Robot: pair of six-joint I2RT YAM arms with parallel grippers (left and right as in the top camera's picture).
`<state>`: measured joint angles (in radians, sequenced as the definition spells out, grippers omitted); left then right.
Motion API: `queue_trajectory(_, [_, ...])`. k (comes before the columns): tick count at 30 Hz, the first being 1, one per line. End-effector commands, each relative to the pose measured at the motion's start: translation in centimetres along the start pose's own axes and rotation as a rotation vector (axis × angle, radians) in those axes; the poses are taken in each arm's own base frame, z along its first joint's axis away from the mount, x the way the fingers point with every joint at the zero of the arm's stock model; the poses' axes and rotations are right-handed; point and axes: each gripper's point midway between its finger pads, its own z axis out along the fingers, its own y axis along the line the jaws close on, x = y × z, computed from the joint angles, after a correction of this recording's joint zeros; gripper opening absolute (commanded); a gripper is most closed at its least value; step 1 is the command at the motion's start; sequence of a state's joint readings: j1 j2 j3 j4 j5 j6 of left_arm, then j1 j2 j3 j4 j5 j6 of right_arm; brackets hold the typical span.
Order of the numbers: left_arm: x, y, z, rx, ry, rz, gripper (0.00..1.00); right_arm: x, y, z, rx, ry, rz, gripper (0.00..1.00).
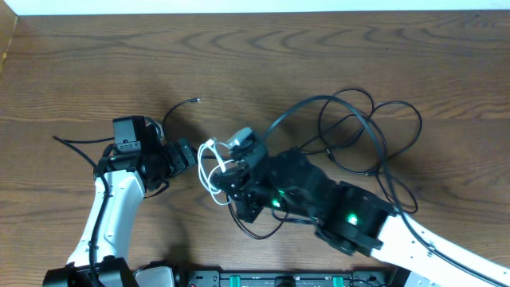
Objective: Untangle cables
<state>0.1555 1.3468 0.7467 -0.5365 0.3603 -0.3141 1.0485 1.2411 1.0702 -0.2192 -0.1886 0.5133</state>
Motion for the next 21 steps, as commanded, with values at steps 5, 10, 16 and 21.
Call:
queue_trajectory(5, [0.2,0.4,0.2,-0.014,0.006,-0.003,0.96,-6.2,-0.7,-6.6,0.173,-0.293,-0.11,0.01])
queue_trajectory(10, [0.2,0.4,0.2,-0.014,0.006,-0.003,0.96,-8.5,-1.6,-10.9,0.292,-0.425,-0.162,0.01])
queue_trajectory(16, [0.2,0.4,0.2,-0.015,0.006,-0.003,0.96,-8.4,-4.2,-13.2,0.459,-0.454,-0.143,0.02])
queue_trajectory(21, [0.2,0.4,0.2,-0.014,0.006,-0.003,0.96,-7.8,-4.7,-13.0,0.473,-0.429,-0.127,0.01])
